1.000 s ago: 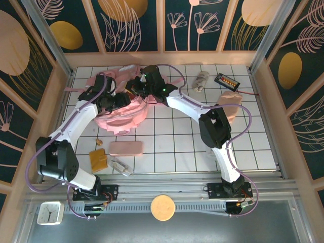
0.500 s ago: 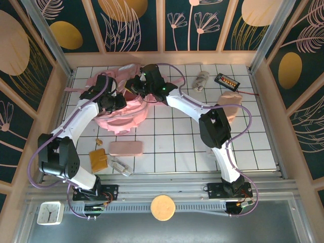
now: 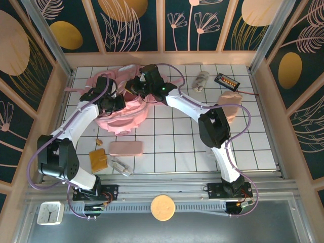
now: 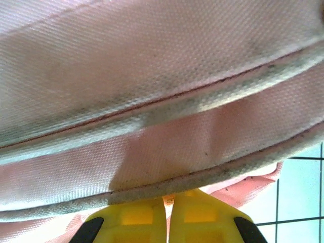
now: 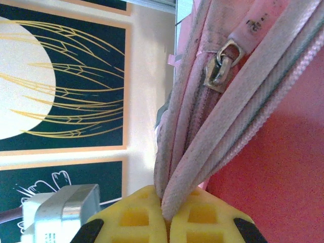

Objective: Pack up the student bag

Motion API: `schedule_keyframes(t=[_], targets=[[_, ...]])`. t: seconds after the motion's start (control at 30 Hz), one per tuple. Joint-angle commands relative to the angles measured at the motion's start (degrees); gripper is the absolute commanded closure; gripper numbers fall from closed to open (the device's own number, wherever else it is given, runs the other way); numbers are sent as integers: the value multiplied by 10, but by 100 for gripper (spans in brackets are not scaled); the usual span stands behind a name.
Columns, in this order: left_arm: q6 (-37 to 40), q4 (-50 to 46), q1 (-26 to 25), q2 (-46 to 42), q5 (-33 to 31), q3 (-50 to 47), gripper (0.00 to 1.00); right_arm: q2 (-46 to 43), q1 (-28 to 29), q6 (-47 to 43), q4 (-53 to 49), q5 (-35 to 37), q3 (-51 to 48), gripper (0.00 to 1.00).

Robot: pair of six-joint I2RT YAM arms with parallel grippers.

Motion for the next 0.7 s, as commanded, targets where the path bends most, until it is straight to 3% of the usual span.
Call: schedule_keyframes(t=[0.0, 0.5, 0.67], targets=[[39, -44, 8, -29, -58, -18, 100, -44, -9, -43, 48, -17, 26, 100], [91, -44, 107, -56, -53, -93, 100, -134, -67, -90, 24, -8, -78, 100], [95, -46, 118, -74, 9, -106, 100, -162, -91, -101, 34, -19, -115, 100]])
